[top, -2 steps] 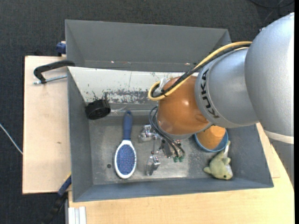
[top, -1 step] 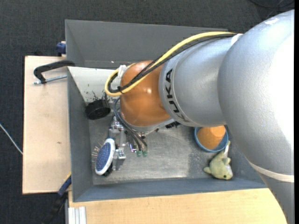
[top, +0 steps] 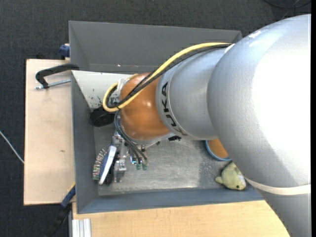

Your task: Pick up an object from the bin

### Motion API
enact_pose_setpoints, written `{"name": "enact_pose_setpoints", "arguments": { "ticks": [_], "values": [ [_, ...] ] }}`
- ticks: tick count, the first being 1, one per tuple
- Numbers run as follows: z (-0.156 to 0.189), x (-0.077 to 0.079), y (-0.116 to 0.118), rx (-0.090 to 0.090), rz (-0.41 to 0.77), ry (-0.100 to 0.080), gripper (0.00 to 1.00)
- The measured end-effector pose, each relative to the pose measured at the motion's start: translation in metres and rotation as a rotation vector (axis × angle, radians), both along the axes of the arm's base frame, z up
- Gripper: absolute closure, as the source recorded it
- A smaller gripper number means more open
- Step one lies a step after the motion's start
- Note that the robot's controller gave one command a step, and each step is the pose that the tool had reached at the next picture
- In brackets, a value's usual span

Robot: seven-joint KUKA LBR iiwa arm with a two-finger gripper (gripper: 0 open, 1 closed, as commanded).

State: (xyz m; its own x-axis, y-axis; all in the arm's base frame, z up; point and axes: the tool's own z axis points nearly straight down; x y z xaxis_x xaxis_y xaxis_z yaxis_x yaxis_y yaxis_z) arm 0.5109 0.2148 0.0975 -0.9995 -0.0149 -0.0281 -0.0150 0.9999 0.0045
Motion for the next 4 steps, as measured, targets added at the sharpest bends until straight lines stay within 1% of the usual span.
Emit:
{"name": "enact_pose_setpoints", "arguments": {
  "ticks": [1,2,3,4],
  "values": [
    [0.051,-0.018,0.021,-0.006,0.412,0.016,0.0],
    [-0.026,-0.018,0.016,-0.016,0.933,0.02,0.0],
    [-0.025,-0.018,0.017,-0.015,0.932,0.017,1.0],
    [0.124,0.02,0.002,-0.021,1.129,0.008,1.0]
  ]
}}
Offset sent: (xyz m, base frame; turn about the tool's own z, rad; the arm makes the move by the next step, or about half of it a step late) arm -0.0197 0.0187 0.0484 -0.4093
